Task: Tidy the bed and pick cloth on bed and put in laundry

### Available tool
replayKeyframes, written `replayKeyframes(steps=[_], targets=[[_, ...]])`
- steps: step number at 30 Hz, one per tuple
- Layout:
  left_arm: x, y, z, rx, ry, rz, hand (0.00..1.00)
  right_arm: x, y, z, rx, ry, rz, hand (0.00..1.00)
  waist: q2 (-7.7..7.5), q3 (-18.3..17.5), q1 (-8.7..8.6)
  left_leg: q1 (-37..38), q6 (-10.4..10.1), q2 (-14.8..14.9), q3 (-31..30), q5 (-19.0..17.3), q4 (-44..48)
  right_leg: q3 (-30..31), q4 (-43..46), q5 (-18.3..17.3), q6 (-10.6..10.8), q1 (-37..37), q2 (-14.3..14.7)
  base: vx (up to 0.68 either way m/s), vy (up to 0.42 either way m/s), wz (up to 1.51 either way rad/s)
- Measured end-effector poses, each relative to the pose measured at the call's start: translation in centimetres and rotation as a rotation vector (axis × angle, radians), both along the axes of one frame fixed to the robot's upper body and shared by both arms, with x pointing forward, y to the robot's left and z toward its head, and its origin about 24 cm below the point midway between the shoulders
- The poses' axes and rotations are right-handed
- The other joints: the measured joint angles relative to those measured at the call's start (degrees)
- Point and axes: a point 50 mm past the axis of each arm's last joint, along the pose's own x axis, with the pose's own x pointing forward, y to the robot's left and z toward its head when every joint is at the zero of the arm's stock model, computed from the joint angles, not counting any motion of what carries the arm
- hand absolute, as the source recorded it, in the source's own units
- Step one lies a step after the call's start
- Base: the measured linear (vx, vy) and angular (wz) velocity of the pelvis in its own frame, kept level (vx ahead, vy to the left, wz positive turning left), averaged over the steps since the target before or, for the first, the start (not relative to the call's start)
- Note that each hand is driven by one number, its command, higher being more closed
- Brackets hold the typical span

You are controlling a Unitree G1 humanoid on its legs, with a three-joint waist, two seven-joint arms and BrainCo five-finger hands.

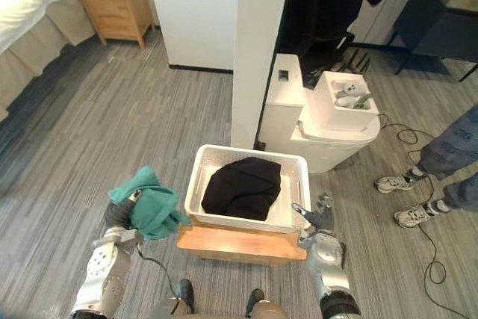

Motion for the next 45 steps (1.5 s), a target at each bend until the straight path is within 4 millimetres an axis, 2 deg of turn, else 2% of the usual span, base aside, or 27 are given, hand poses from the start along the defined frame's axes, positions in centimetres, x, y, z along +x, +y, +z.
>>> replayKeyframes(steps=[3, 7, 8, 11, 13, 14, 16, 18, 24, 29, 33, 37, 42, 45], targets=[[-0.1, 0.3, 0.6, 0.005, -0.030, 0.023, 1.00, -1.6, -0.8, -0.8, 0.000, 0.041, -0.041, 0.00, 0.11, -1.1, -0.95, 0.6, 0.0, -0.1, 0.7, -0.2, 0.0, 1.1, -0.3, 0.3, 0.2, 0.2, 0.0, 0.03, 0.016, -0.18], [0.4, 0.4, 2.9, 0.017, -0.141, 0.037, 1.00, -4.1, -1.3, -2.7, 0.019, 0.151, -0.072, 0.00, 0.20, -1.4, -1.88, 2.0, 0.0, -0.2, 1.9, -0.8, 0.0, 2.5, -0.4, 0.7, -0.1, 0.8, 0.0, 0.03, 0.019, -0.15], [0.7, 0.5, 4.0, 0.032, -0.188, 0.029, 1.00, -5.3, -1.2, -3.7, 0.041, 0.213, -0.082, 0.00, 0.38, -2.0, -2.55, 2.1, 0.0, -0.2, 2.1, -0.9, 0.0, 2.5, -0.5, 0.7, -0.1, 0.9, -0.1, 0.05, 0.015, -0.05], [2.4, 0.7, 6.1, 0.071, -0.263, 0.000, 1.00, -8.0, -0.8, -5.6, 0.088, 0.330, -0.099, 0.00, 1.04, -3.0, -3.17, 2.6, -0.1, -0.1, 2.8, -1.0, 0.0, 3.1, -0.5, 0.8, -0.1, 1.1, 0.1, 0.04, 0.006, -0.09], [3.1, 0.7, 6.9, 0.087, -0.282, -0.017, 1.00, -9.2, -0.5, -6.4, 0.124, 0.367, -0.109, 0.00, 1.38, -3.2, -3.25, 3.7, -0.2, 0.0, 3.7, -1.4, 0.0, 4.2, -0.5, 0.8, -0.2, 1.6, 0.4, 0.02, 0.001, -0.29], [3.6, 0.6, 7.3, 0.093, -0.284, -0.031, 1.00, -10.2, 0.0, -6.9, 0.148, 0.398, -0.106, 0.00, 1.58, -3.6, -3.87, 4.7, -0.3, 0.2, 4.8, -1.7, 0.0, 5.1, -0.5, 0.8, -0.2, 2.0, 0.6, 0.01, 0.010, -0.38], [4.2, 0.1, 7.7, 0.090, -0.287, -0.052, 1.00, -11.0, 0.3, -7.3, 0.168, 0.419, -0.096, 0.00, 1.83, -3.8, -4.16, 5.1, -0.5, 0.3, 5.3, -1.9, 0.0, 5.8, -0.5, 0.9, -0.2, 1.9, 0.6, 0.01, 0.011, -0.27], [5.0, -1.1, 8.3, 0.088, -0.299, -0.104, 1.00, -12.4, 0.7, -7.9, 0.195, 0.458, -0.084, 0.00, 1.72, -4.0, -5.62, 5.2, -0.5, 0.5, 6.5, -2.0, 0.0, 6.4, -0.5, 0.9, -0.3, 1.7, 0.7, -0.01, 0.009, -0.13], [6.2, -4.4, 8.9, 0.113, -0.299, -0.237, 1.00, -15.4, 1.6, -8.6, 0.241, 0.503, -0.069, 0.00, 1.51, -5.2, -6.23, 6.1, -1.1, 1.3, 11.0, -3.5, 0.0, 11.0, -0.8, 1.5, 0.2, 0.6, 1.4, 0.01, 0.010, -0.38], [6.9, -7.1, 9.7, 0.150, -0.328, -0.356, 1.00, -16.1, 1.8, -8.7, 0.235, 0.506, -0.057, 0.00, 0.81, -6.3, -7.18, 6.4, -1.0, 1.2, 13.1, -3.5, 0.0, 13.2, -0.8, 2.3, -0.2, -0.2, 1.5, 0.04, 0.024, -0.23], [7.1, -8.5, 9.7, 0.145, -0.319, -0.428, 1.00, -16.1, 2.1, -8.7, 0.227, 0.512, -0.021, 0.00, 1.09, -6.5, -7.30, 7.2, -1.2, 1.2, 14.3, -3.7, 0.0, 14.3, -0.6, 2.4, -0.3, -0.2, 1.6, 0.01, 0.005, -0.17], [7.2, -9.8, 8.6, 0.114, -0.267, -0.465, 1.00, -15.9, 2.5, -8.6, 0.230, 0.504, 0.005, 0.00, 1.93, -7.1, -7.37, 7.4, -1.2, 1.3, 14.5, -3.7, 0.0, 14.7, -0.5, 2.5, -0.4, -0.2, 1.8, -0.02, -0.008, -0.02], [7.2, -10.3, 5.4, 0.178, -0.103, -0.485, 1.00, -15.4, 3.0, -8.6, 0.231, 0.498, 0.045, 0.00, 2.25, -7.3, -7.22, 6.6, -1.1, 1.3, 15.4, -4.4, -0.1, 15.1, -0.4, 2.3, -0.2, -1.4, 1.7, -0.06, -0.008, -0.07], [8.3, -10.2, 4.6, 0.263, -0.048, -0.448, 1.00, -13.6, 3.6, -8.3, 0.228, 0.463, 0.093, 0.00, 1.52, -6.6, -7.45, 0.0, -0.6, 1.3, 16.2, -3.4, 0.0, 16.2, -0.5, 2.6, 0.2, -8.2, 1.7, -0.08, -0.032, -0.07]])
